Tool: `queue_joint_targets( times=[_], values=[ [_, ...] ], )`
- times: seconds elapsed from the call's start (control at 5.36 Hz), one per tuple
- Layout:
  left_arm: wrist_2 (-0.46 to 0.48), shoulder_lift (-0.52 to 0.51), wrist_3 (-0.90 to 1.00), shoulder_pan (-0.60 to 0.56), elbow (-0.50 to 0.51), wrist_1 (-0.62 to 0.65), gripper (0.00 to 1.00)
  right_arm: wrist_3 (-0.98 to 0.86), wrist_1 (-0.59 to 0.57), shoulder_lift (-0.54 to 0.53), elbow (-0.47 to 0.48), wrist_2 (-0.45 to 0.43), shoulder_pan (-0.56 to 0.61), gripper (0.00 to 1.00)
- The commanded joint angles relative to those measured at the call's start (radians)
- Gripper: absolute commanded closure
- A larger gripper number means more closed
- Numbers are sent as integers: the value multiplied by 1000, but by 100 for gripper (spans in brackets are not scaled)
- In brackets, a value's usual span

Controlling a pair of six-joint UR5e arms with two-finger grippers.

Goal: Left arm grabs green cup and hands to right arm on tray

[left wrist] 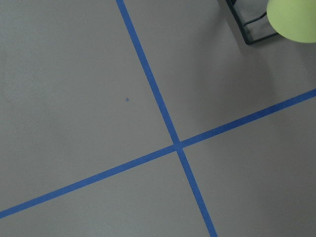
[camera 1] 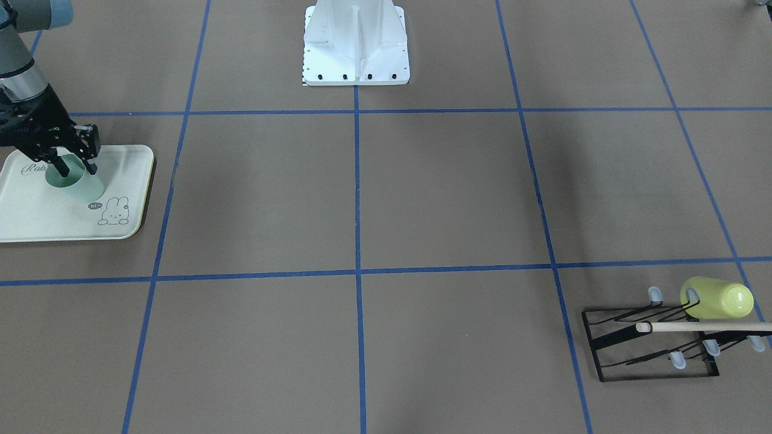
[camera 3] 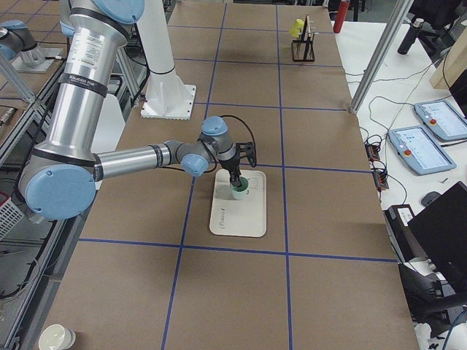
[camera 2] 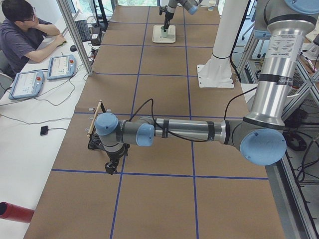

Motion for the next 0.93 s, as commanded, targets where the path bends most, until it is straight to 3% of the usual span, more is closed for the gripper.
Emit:
queue_joint_targets(
  times=[0.0, 0.37, 0.75],
  values=[
    [-4, 0, 0, 0, -3, 0, 0, -18, -31, 8, 10, 84, 61, 0],
    [-7, 2, 5, -1, -7, -5, 0, -268, -173, 51, 9, 252, 261, 0],
    [-9, 23, 3, -3, -8, -6, 0, -708, -587, 173, 7, 402, 535, 0]
  ],
)
